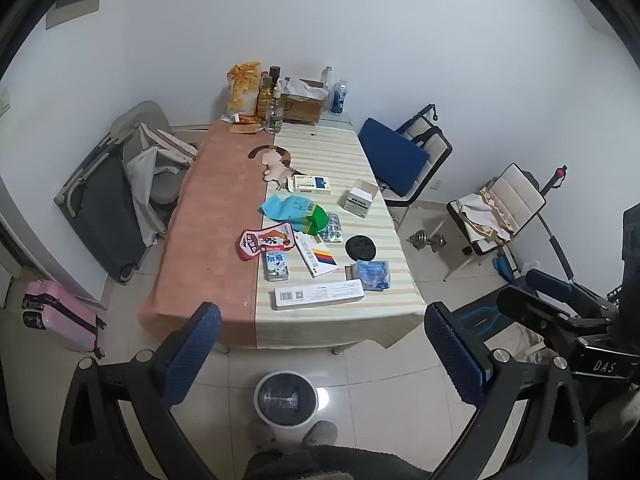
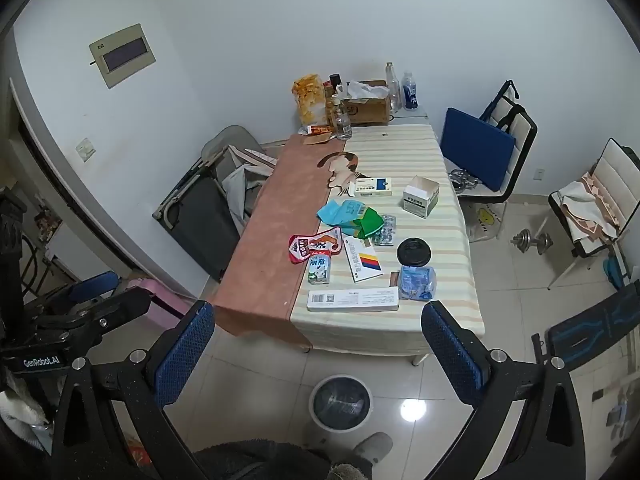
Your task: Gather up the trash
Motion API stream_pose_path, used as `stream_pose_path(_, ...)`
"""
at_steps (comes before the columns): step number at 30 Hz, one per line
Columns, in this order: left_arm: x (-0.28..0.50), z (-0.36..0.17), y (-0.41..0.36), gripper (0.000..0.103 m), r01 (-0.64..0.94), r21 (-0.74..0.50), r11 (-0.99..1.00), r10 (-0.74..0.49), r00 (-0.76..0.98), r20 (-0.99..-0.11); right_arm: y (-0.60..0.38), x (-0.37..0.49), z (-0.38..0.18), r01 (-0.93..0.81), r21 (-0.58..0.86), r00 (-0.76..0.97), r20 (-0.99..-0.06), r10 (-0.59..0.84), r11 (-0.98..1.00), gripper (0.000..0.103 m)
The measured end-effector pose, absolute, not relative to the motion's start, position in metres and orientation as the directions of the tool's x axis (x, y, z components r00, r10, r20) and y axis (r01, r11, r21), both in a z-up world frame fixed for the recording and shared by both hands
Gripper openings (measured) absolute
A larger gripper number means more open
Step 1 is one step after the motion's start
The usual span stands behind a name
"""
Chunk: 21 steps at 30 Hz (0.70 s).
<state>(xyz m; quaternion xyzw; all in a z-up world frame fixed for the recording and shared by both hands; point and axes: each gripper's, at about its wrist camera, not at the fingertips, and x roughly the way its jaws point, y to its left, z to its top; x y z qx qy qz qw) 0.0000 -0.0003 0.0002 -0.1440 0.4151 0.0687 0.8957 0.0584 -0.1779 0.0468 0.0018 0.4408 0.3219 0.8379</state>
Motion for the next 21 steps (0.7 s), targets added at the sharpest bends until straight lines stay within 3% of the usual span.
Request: stream_pose_path(21,0.015,0.007,-0.013,0.103,-0.223,-0.235,0.946,-0.034,0.653,-0.756,-0.179,0.067,0.051,-0.54,0.295,0.388,-0.744,0.544,0.788,0.103)
